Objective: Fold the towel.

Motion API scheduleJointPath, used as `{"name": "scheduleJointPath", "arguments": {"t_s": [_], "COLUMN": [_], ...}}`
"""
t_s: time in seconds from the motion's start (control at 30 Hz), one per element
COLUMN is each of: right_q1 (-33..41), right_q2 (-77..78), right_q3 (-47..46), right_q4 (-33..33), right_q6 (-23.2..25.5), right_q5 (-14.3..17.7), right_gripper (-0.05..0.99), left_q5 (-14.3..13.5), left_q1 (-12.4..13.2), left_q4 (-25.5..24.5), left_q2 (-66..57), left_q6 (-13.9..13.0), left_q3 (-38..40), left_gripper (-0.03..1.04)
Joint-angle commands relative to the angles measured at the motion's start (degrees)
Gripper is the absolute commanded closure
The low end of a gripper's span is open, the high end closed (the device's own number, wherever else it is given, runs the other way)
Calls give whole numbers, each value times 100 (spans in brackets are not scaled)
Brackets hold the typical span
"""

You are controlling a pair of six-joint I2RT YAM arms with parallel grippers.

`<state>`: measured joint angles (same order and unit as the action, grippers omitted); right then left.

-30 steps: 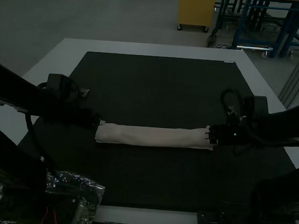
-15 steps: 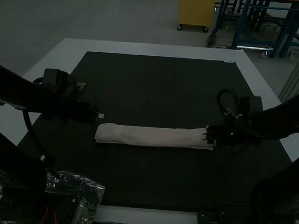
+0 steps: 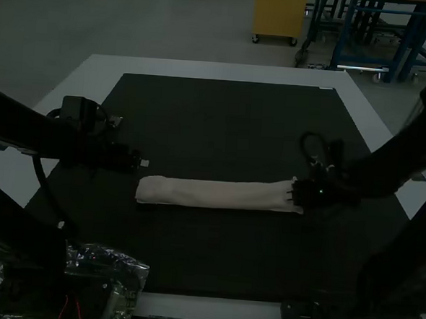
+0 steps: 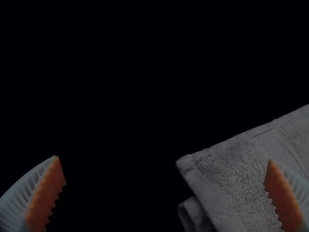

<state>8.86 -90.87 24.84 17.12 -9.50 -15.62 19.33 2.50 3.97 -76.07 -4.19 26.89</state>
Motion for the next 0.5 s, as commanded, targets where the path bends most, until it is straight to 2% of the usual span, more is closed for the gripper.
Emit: {"name": "scheduleJointPath", "arguments": {"t_s": [0.0,0.27,0.47], "right_q1": [177,-201,-561], "right_q2": [-194,96,597], "right_q3": [135,276,759], "right_q4": [133,80,-728], "right_q6": [203,203,141], "right_q5": [-416,-425,-530], "right_gripper": [97,96,96], "left_q5": [115,159,159], "left_q1": [22,57,66], "left_q4": [25,8,87], "left_q2": [84,84,75], "left_q6": [41,41,49], "left_q3": [158,149,149], "left_gripper": [4,4,4]}}
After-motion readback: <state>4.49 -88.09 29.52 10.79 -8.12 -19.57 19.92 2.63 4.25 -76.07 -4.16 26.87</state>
